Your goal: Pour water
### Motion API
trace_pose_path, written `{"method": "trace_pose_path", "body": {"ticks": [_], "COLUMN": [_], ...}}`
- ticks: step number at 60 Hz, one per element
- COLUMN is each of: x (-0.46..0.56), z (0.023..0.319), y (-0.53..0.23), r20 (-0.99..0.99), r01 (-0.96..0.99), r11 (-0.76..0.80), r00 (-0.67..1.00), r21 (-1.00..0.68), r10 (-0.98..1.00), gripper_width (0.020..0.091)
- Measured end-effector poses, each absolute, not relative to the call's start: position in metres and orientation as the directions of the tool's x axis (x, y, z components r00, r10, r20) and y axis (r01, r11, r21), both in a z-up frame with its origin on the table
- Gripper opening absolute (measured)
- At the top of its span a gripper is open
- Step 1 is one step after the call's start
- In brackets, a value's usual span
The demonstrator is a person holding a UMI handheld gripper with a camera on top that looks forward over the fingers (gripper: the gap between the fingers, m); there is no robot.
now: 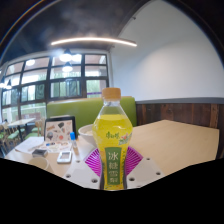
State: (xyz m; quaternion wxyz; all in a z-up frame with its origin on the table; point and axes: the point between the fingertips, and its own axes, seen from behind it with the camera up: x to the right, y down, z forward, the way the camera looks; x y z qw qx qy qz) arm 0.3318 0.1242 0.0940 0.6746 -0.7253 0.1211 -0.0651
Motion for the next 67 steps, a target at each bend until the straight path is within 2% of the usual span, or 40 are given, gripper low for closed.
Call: {"method": "trace_pose_path", "body": {"ticks": [1,2,6,13,14,17,25,28,32,36,42,67], "x": [0.333,0.333,0.333,0.334,0.333,0.332,0.332,0.331,0.329,0.328,0.327,0.339], "z": [0.091,0.087,0.088,0.087,0.088,0.089,0.092,0.094,0.096,0.099,0.099,0.100], "y": [0.126,0.128,0.128,0.130,0.129,0.128,0.127,0.125,0.123,0.121,0.121,0.114], "r20": [-0.057,-0.046,0.020,-0.005,-0.013,-0.030,-0.022,-0.024,-0.031,-0.025,-0.029,-0.030], "r01": [-0.079,-0.071,-0.005,-0.030,-0.036,-0.051,-0.036,-0.032,-0.032,-0.028,-0.031,-0.033], "r11": [-0.072,-0.083,-0.092,-0.084,-0.075,-0.066,-0.044,-0.023,0.000,-0.008,-0.005,-0.003], "r00": [0.962,0.962,0.964,0.958,0.958,0.959,0.957,0.957,0.960,0.967,0.967,0.951], "r21": [-0.994,-0.994,-0.996,-0.996,-0.997,-0.997,-0.998,-0.999,-0.999,-1.000,-1.000,-0.999], "r10": [-0.267,-0.269,-0.267,-0.286,-0.285,-0.283,-0.289,-0.288,-0.279,-0.253,-0.252,-0.309], "gripper_width": [0.0271,0.0254,0.0267,0.0263,0.0288,0.0301,0.0446,0.0478,0.0614,0.0864,0.0841,0.0839]}}
